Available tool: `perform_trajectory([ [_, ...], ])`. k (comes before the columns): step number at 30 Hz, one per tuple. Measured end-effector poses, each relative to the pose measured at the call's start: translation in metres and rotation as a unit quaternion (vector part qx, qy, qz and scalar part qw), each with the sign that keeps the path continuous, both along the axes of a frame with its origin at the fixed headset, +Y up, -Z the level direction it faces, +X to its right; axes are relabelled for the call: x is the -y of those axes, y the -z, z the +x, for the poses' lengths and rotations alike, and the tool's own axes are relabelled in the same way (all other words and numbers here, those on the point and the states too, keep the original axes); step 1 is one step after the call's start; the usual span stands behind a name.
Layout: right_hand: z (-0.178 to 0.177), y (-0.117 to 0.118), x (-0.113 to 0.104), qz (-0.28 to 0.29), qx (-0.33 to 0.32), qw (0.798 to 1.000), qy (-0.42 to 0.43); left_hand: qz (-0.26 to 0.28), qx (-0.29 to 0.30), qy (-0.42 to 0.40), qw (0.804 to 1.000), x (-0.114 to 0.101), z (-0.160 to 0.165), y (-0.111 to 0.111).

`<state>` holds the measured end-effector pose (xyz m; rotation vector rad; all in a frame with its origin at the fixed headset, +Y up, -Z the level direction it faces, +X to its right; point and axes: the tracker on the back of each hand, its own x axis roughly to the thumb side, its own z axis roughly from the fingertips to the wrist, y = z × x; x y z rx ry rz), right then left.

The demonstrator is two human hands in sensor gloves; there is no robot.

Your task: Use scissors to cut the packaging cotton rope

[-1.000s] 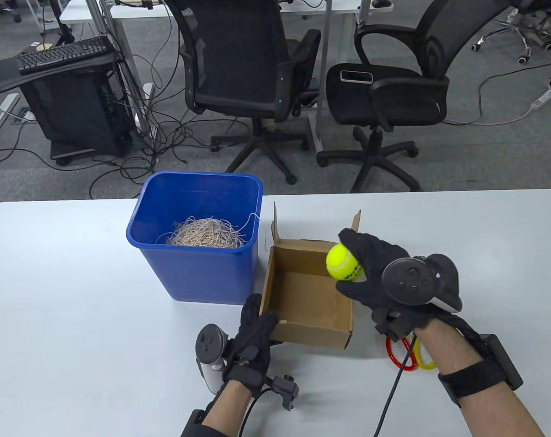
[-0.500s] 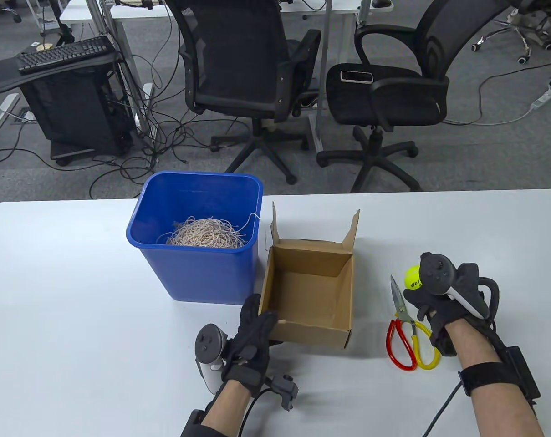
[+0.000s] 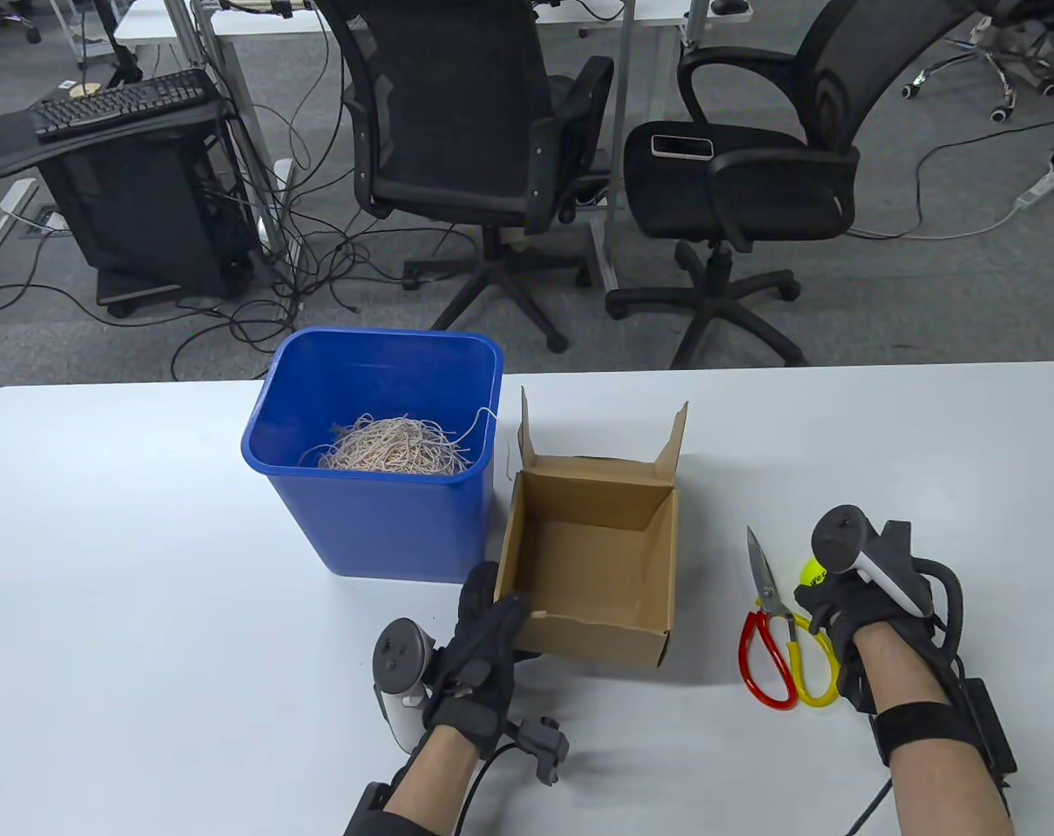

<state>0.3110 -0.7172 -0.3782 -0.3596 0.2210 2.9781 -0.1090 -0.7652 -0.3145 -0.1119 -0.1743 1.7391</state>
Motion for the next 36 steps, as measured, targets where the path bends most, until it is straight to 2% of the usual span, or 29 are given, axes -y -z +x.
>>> perform_trajectory([
  [3,-0.013,-0.014,-0.016,0.065,-0.048,0.993,0.081,0.004,0.003,0.005,1.000,0.001,0.000,0.001],
  [5,-0.025,-0.024,-0.027,0.123,-0.087,0.979,0.139,0.008,0.002,0.007,1.000,0.002,0.001,0.000],
  [7,-0.041,-0.039,-0.038,0.195,-0.154,0.944,0.218,0.010,0.004,0.006,1.000,0.002,0.002,0.000],
  [9,-0.056,-0.054,-0.043,0.240,-0.200,0.906,0.285,0.014,0.004,0.005,1.000,0.001,0.001,0.000],
  [12,-0.076,-0.073,-0.036,0.270,-0.238,0.872,0.333,0.024,0.004,0.008,1.000,-0.002,0.000,-0.002],
  [13,-0.081,-0.074,-0.034,0.278,-0.244,0.867,0.334,0.026,0.005,0.010,1.000,-0.002,-0.001,-0.002],
  [14,-0.085,-0.074,-0.035,0.254,-0.275,0.871,0.319,0.030,0.006,0.012,0.999,-0.003,-0.001,-0.002],
  [15,-0.087,-0.079,-0.035,0.255,-0.273,0.877,0.301,0.032,0.005,0.010,0.999,-0.005,-0.002,-0.002],
  [17,-0.091,-0.082,-0.039,0.285,-0.287,0.866,0.294,0.035,0.005,0.005,0.999,-0.006,-0.002,-0.004],
  [36,-0.088,-0.092,-0.030,0.263,-0.292,0.874,0.286,0.046,0.011,0.007,0.999,-0.008,-0.001,-0.006],
])
